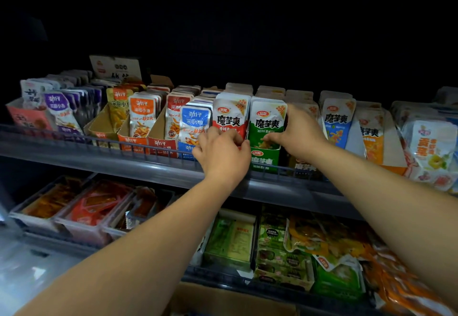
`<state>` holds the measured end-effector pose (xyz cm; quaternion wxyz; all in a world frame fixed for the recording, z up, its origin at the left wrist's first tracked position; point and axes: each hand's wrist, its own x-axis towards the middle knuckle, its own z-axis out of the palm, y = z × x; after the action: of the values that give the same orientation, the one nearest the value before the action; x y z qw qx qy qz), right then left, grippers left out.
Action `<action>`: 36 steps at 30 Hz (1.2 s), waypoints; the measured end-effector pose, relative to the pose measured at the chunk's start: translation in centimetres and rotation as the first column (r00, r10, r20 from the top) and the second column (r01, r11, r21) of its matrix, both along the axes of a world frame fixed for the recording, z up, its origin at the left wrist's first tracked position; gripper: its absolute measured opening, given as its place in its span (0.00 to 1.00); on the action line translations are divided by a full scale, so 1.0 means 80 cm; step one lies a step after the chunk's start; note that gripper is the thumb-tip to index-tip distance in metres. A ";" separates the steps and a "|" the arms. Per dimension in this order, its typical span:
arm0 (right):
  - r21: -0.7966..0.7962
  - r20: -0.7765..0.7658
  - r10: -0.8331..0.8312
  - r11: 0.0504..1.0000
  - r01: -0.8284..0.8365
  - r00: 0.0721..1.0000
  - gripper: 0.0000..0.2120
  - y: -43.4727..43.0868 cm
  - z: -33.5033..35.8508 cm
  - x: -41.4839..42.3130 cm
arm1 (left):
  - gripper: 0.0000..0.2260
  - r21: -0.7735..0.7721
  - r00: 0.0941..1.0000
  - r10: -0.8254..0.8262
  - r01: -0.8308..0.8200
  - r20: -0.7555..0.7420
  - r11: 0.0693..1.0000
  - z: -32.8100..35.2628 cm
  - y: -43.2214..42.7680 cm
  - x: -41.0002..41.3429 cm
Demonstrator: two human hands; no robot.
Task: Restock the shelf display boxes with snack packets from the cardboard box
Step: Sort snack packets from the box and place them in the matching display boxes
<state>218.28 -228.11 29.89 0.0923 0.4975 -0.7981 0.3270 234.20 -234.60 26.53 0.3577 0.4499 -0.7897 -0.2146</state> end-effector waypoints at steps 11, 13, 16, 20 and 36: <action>-0.035 -0.117 -0.137 0.990 0.134 0.984 0.50 -0.007 -0.002 0.001 | 0.08 -0.010 1.000 -0.007 0.007 0.021 1.000 0.000 -0.002 0.000; -0.056 -0.092 -0.132 0.990 0.127 0.987 0.51 -0.003 -0.003 -0.001 | 0.08 -0.016 1.000 -0.015 0.015 0.003 1.000 -0.001 -0.003 0.002; -0.058 -0.037 -0.106 0.993 0.104 0.994 0.49 0.006 -0.005 -0.002 | 0.09 -0.030 0.999 -0.033 0.032 -0.040 0.999 -0.005 -0.005 0.004; -0.125 -0.013 -0.066 0.990 0.064 0.998 0.37 0.018 -0.007 0.001 | 0.07 -0.032 0.994 -0.050 0.047 -0.101 0.998 -0.003 -0.005 0.010; -0.058 -0.327 -0.025 0.998 0.006 0.945 0.18 0.001 -0.012 -0.006 | 0.14 -0.098 0.999 -0.015 0.012 -0.029 0.995 -0.007 -0.011 0.006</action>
<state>217.82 -228.02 28.93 0.2400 0.5359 -0.7661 0.2613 234.65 -235.51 25.96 0.3896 0.4230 -0.7969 -0.1848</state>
